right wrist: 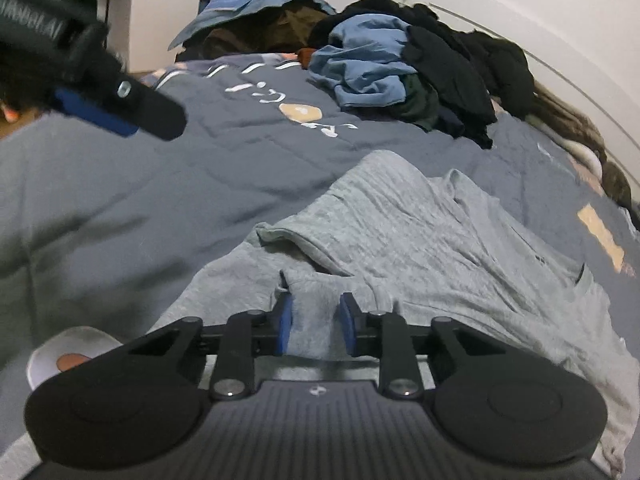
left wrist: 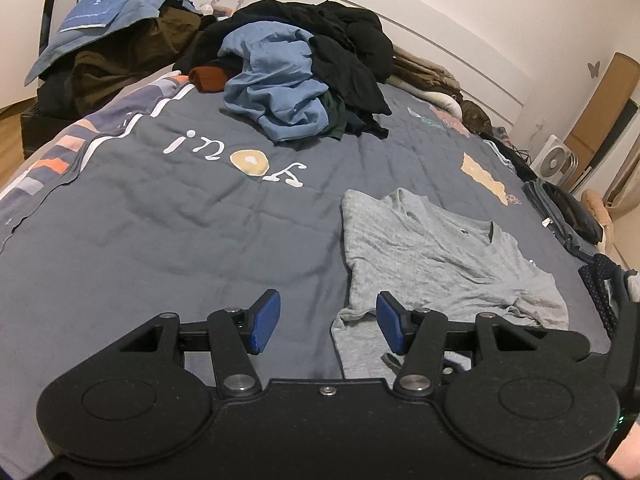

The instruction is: Fold clothes

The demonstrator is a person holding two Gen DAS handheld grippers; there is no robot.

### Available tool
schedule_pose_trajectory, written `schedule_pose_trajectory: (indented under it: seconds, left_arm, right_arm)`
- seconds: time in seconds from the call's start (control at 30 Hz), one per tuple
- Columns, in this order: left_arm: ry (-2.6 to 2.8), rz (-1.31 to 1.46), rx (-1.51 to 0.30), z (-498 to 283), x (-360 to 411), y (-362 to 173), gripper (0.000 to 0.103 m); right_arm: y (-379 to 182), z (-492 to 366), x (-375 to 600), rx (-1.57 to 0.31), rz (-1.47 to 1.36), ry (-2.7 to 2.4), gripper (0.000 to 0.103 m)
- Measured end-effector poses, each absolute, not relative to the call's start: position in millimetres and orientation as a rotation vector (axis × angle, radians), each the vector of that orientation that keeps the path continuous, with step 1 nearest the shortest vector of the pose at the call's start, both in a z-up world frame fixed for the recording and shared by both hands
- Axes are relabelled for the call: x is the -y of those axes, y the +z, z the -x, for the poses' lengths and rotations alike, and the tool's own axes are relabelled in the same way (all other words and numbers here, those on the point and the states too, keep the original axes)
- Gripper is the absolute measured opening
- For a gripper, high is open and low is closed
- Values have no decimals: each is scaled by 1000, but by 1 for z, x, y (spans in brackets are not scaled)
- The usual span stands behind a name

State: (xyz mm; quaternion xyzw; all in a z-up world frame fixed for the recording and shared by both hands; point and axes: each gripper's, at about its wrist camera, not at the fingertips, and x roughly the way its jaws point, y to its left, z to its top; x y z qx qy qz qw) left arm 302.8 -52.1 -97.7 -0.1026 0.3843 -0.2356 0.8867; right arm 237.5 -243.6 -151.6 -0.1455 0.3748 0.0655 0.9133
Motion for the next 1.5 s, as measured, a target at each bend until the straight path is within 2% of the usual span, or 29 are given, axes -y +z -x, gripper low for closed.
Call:
schedule_pose_trajectory:
  seconds: [0.8,1.03,1.23,1.4,1.5]
  left_arm:
    - [-523,168,-808,-297,70,-100,53]
    - [-520,159,-814,-297,72,-100,53]
    - [-512,162,-818,-298,71,-101,53]
    - [-511,167,-819,-298,70,-102,53]
    - [-516,147,-821,-297,73,-103,53]
  right_arm:
    - [-146,-200,270,-773,371,145,30]
    - [-156,-201,243,-696,551,173,32]
    - [-175,-216,213,-706,776,206,34]
    - [-169,-222,222,-713,738,162,18]
    - [-159,-218,238,-714,685,125,12]
